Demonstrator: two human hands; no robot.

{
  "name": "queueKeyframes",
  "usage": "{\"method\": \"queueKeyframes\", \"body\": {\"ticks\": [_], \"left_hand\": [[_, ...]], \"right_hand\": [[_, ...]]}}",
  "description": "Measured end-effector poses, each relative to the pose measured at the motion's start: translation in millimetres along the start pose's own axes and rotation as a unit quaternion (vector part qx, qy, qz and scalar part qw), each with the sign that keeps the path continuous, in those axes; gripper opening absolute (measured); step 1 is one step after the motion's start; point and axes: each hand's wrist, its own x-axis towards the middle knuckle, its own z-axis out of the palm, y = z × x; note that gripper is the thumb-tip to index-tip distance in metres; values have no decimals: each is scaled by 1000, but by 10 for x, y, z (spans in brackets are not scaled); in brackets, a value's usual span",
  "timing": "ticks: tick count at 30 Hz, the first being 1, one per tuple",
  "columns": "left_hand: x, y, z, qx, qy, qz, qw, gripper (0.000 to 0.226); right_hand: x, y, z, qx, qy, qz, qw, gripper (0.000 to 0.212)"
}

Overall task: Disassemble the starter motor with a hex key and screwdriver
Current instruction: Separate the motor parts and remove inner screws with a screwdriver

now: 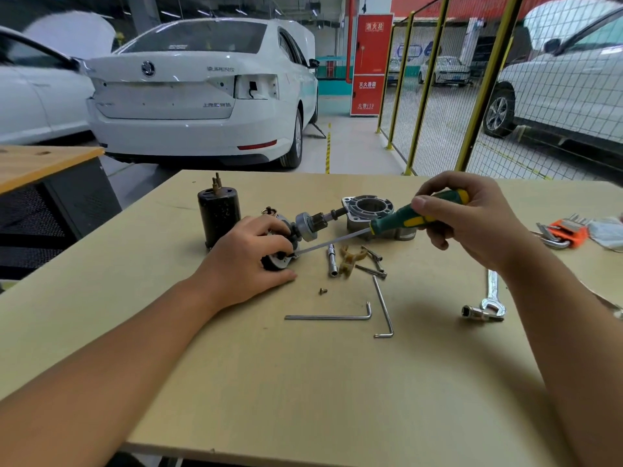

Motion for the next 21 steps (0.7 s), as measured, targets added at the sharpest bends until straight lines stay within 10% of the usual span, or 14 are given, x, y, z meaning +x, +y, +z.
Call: {"method": "queueKeyframes", "body": {"ticks": [14,21], "left_hand": [[12,6,25,1,20,-9,1000,32],[6,-59,102,-30,55,-118,991,77]], "right_hand": [[-14,-3,26,-16,-3,31,999,45],[-23,32,9,33,-9,41,999,40]]}}
